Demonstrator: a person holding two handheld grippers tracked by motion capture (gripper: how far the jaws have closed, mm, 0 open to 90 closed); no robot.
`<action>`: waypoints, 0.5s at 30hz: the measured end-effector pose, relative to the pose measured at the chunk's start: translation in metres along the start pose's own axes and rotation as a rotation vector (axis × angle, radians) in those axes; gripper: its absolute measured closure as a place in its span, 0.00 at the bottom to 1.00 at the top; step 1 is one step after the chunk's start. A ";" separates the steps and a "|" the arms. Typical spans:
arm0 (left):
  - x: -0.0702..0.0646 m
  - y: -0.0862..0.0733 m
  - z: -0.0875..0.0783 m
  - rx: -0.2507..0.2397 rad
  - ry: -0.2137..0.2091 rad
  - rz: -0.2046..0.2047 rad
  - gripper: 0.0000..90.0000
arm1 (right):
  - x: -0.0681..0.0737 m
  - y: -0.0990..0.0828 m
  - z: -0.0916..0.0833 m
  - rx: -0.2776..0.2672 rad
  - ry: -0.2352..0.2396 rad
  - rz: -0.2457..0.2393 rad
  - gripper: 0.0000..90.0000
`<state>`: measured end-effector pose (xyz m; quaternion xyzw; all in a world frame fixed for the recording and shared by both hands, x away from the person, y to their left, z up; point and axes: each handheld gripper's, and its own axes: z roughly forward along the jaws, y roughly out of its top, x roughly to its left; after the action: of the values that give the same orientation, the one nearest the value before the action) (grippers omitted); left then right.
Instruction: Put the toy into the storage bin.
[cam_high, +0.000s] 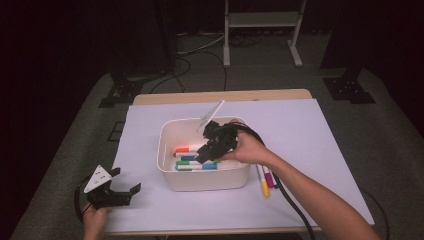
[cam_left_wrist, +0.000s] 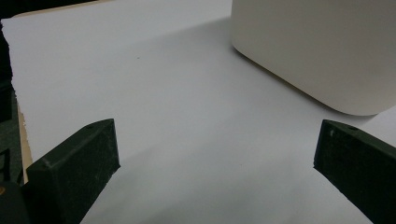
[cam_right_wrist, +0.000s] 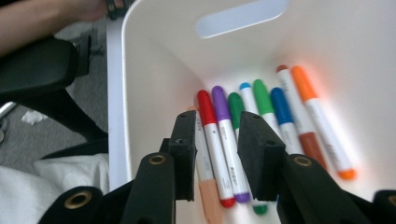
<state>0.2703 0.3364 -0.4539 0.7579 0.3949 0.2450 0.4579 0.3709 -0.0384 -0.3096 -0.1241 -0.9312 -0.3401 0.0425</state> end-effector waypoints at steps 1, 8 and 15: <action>0.000 0.000 0.000 0.000 0.000 0.001 0.00 | -0.001 -0.002 -0.010 -0.014 -0.004 0.014 0.72; 0.000 0.000 0.000 0.004 0.001 0.000 0.00 | -0.004 -0.021 -0.059 -0.058 -0.082 0.039 0.68; 0.000 0.000 0.000 0.004 0.002 0.006 0.00 | -0.008 -0.051 -0.092 -0.080 -0.142 0.084 0.65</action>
<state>0.2698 0.3362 -0.4536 0.7598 0.3937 0.2463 0.4551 0.3652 -0.1373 -0.2720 -0.1886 -0.9116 -0.3651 -0.0141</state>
